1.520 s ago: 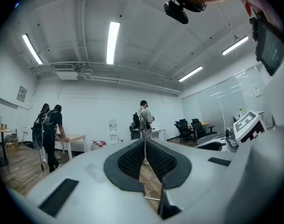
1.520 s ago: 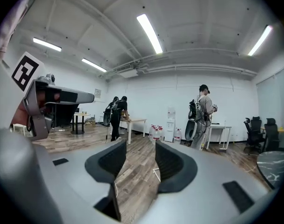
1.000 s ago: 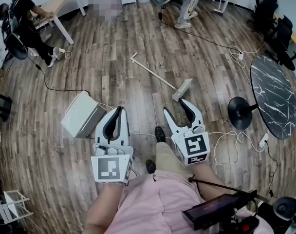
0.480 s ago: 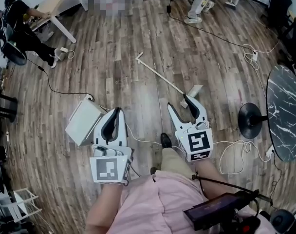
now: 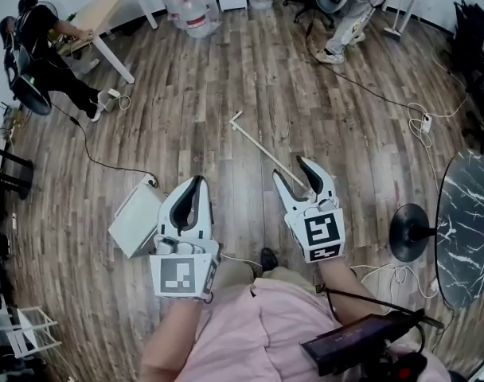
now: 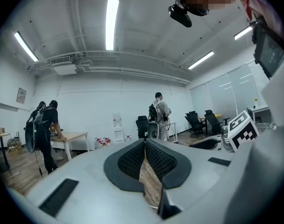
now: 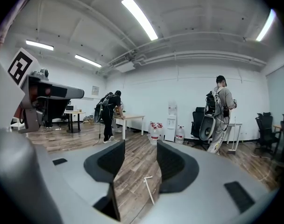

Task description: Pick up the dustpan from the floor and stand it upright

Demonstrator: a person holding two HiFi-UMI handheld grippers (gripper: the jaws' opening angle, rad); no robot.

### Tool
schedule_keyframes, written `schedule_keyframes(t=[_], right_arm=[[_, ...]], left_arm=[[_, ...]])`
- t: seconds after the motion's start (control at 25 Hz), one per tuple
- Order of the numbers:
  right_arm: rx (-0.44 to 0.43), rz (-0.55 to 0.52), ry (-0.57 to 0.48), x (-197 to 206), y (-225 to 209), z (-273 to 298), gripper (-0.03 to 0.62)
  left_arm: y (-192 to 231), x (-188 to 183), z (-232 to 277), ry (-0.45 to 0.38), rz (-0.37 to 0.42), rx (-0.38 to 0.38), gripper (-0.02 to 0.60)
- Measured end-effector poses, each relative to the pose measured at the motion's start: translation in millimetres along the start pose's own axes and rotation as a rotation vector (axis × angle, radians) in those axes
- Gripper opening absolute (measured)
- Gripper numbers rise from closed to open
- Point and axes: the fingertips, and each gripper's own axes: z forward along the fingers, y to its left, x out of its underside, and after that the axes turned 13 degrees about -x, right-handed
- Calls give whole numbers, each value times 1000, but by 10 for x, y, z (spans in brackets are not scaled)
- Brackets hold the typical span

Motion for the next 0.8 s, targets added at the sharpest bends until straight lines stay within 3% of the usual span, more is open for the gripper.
schedule_keyframes(t=[0.4, 0.8], right_arm=[[-3, 10, 40, 91, -430, 703, 209], [24, 2, 56, -46, -1114, 2218, 183]], left_arm=[[326, 271, 787, 35, -11, -21, 20], [1215, 603, 2454, 62, -21, -36, 20]])
